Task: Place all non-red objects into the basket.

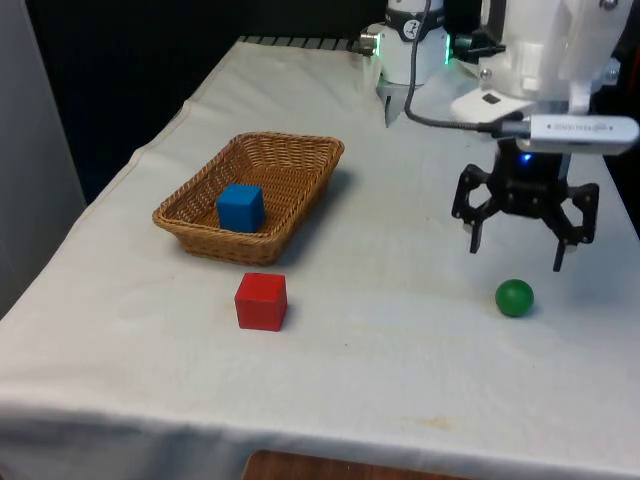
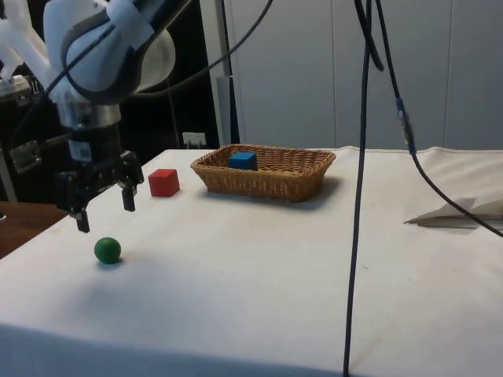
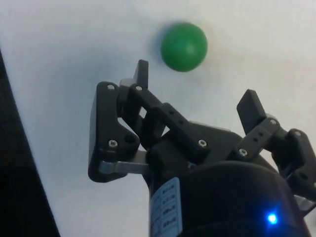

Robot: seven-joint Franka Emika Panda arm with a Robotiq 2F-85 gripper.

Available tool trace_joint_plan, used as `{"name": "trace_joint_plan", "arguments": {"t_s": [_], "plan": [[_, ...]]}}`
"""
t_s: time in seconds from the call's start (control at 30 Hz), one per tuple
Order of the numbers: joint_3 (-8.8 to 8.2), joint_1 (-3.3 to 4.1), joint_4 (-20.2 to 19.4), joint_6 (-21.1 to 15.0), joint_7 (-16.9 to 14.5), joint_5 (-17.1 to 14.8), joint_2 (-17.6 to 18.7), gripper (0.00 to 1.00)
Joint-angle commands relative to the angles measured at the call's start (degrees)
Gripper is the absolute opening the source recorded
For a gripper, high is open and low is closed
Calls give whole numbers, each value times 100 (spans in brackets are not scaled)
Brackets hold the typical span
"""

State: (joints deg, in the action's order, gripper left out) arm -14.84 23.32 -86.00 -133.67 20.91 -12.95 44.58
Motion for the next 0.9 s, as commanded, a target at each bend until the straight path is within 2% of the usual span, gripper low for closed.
{"name": "trace_joint_plan", "arguments": {"t_s": [0.0,0.03,0.07,0.1,0.33,0.37,0.4,0.67,0.7,0.73,0.87], "plan": [[52,-40,23,-63,-29,-63,57,100],[52,-46,34,-86,-29,-69,97,100],[6,-6,0,-29,0,-6,29,100],[57,-52,57,-115,-29,-69,166,100],[86,-80,241,-201,-34,-115,441,100],[23,-34,212,-172,0,-52,413,100],[86,-80,264,-201,-29,-120,470,100],[138,-86,458,-212,23,-155,699,100],[92,-57,407,-183,34,-103,647,100],[138,-92,481,-212,29,-160,728,100],[138,-86,613,-212,63,-178,865,100]]}}
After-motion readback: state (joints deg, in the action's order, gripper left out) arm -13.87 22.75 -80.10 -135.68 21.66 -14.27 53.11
